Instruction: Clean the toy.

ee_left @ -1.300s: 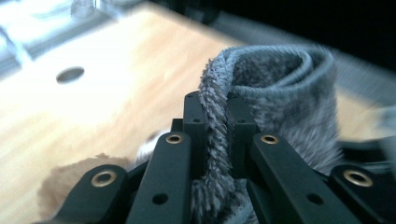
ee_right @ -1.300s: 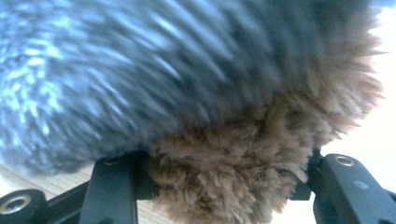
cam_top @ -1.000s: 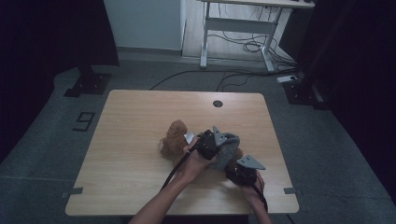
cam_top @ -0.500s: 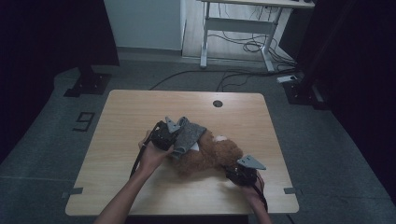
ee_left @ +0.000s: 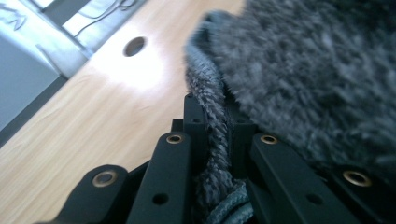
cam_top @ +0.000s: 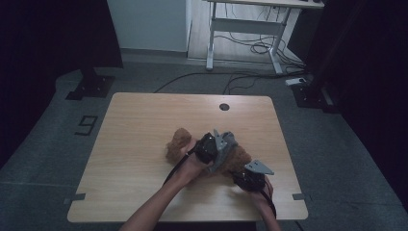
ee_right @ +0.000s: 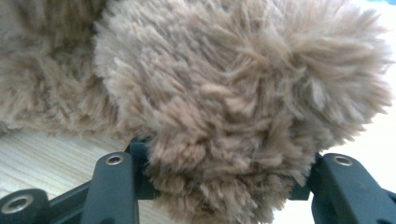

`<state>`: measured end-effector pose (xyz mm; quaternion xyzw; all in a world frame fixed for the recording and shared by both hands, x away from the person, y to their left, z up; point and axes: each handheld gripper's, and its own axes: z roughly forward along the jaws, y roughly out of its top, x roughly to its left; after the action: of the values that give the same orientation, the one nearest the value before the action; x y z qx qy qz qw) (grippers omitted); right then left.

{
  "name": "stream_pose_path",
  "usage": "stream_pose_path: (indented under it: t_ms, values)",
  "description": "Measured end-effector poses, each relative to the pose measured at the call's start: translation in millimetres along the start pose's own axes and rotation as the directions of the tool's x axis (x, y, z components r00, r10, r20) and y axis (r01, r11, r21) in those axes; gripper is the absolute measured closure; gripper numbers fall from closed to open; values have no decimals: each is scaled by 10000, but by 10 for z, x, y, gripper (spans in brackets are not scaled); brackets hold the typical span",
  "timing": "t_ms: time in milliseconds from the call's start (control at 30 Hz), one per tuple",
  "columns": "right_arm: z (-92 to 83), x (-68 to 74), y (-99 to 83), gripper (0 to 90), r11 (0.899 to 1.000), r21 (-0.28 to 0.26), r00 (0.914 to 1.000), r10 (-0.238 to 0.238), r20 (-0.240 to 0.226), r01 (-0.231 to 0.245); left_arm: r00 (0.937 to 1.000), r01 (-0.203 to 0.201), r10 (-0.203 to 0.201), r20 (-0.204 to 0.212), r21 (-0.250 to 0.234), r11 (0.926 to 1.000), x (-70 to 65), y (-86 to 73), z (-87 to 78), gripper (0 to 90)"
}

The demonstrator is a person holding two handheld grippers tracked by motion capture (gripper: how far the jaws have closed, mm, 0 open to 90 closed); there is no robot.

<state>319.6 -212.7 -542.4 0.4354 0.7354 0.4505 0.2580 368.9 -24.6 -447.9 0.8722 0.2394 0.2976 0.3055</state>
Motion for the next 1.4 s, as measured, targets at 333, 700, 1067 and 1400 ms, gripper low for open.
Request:
stream_pose_path:
  t_ms: [333, 700, 1067, 1400]
  values:
    - [27, 79, 23, 450, 9997, 221, 9991, -92, 413, 83, 9900, -234, 267, -1385, 255, 9994, 178, -319, -149, 818]
    - [23, 72, 18, 450, 9995, 275, 9988, 169, 461, -182, 9625, 1189, -900, -2559, 997, 9879, 794, -1016, -406, 819]
    - [30, 90, 28, 454, 9991, 315, 9980, 258, 576, -277, 9563, 1939, -2097, -2039, -948, 9764, 923, -740, -832, 816]
    - [29, 81, 31, 454, 9994, 301, 9986, 172, 498, -187, 9831, 1831, -1798, 352, -2167, 9589, 451, 201, -666, 813]
